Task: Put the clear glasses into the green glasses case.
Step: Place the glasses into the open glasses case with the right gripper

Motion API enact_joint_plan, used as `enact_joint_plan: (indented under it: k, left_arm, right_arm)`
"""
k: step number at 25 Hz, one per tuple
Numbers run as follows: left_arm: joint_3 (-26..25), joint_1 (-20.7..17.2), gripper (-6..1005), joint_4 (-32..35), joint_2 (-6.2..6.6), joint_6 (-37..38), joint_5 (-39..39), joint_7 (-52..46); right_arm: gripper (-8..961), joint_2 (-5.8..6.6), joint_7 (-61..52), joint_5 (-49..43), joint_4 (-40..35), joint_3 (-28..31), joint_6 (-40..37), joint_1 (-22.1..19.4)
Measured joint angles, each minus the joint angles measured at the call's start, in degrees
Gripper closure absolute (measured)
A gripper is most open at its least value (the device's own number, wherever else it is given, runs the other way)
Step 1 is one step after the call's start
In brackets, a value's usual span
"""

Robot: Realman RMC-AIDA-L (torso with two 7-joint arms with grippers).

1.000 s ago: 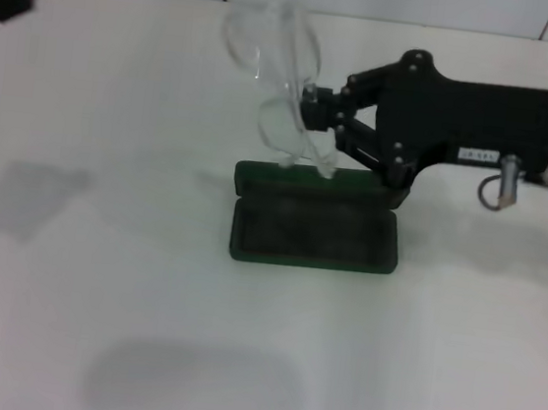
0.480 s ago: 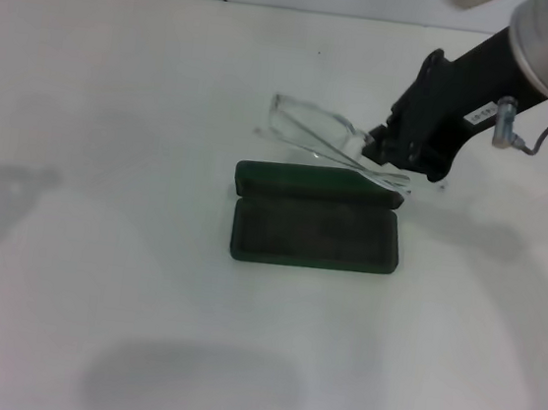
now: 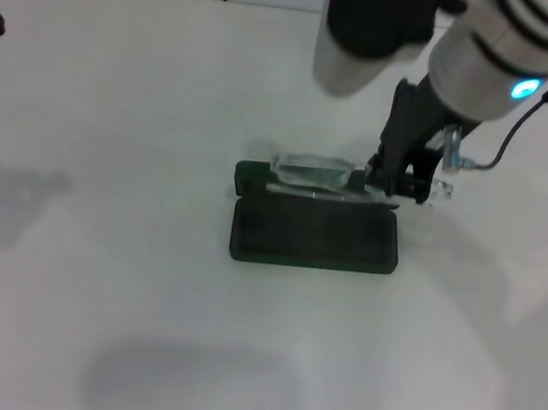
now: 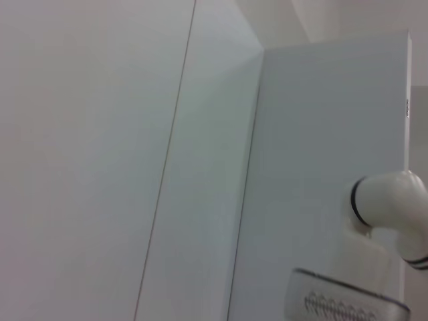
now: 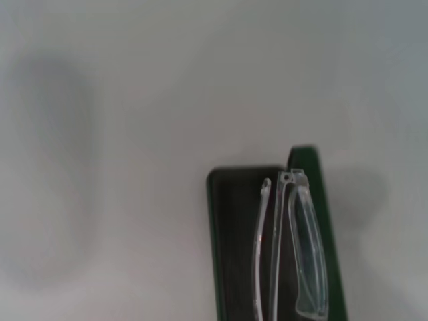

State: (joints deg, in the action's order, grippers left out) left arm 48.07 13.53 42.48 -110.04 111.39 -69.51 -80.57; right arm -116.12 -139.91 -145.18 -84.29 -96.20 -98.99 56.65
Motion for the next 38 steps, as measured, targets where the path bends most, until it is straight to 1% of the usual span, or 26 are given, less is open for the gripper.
enact_joint_plan:
  k: [4,8,14,19,22,27,32,38]
  left_arm:
    - [0.0,0.33,960,-0.35,-0.38,-0.06,0.01,-0.08]
    - [0.0,0.35,960,-0.38,-0.89,-0.13,0.01,0.12]
    - [-0.2,0.64,960,-0.7,-1.17,-0.19,-0.01,-0.02]
    - [-0.59,1.51,960,-2.39,-1.22,-0.23,0.31,-0.67]
    - [-0.61,2.22,960,-3.73,-0.97,-0.23,0.47,-0.69]
    - [-0.62,2.9,960,-4.5,-0.83,-0.23,0.2,-1.26]
    - [-0.62,2.9,960,-4.86,-0.79,-0.22,-0.21,-1.44]
    - [-0.62,2.53,960,-4.94,-0.71,-0.22,-0.45,-1.52]
  right_arm:
    - [892,-0.08,-0.32,-0.29,-0.02,-3.92,1.4,-1.01]
    - [892,-0.08,-0.7,-0.45,-0.46,-7.83,4.58,-2.62]
    - [892,-0.07,-2.15,-1.42,0.73,-11.25,9.25,-2.94]
    - [891,-0.07,-2.93,-2.58,1.28,-12.1,10.98,-2.95]
    - [891,-0.07,-3.19,-2.89,2.0,-12.11,11.35,-2.81]
    - [890,-0.07,-4.13,-3.02,4.97,-13.07,13.47,-2.27]
    - [890,-0.07,-5.21,-3.39,5.51,-14.94,15.27,-2.17]
    - [890,-0.07,-5.47,-3.56,6.04,-15.8,16.31,-2.16]
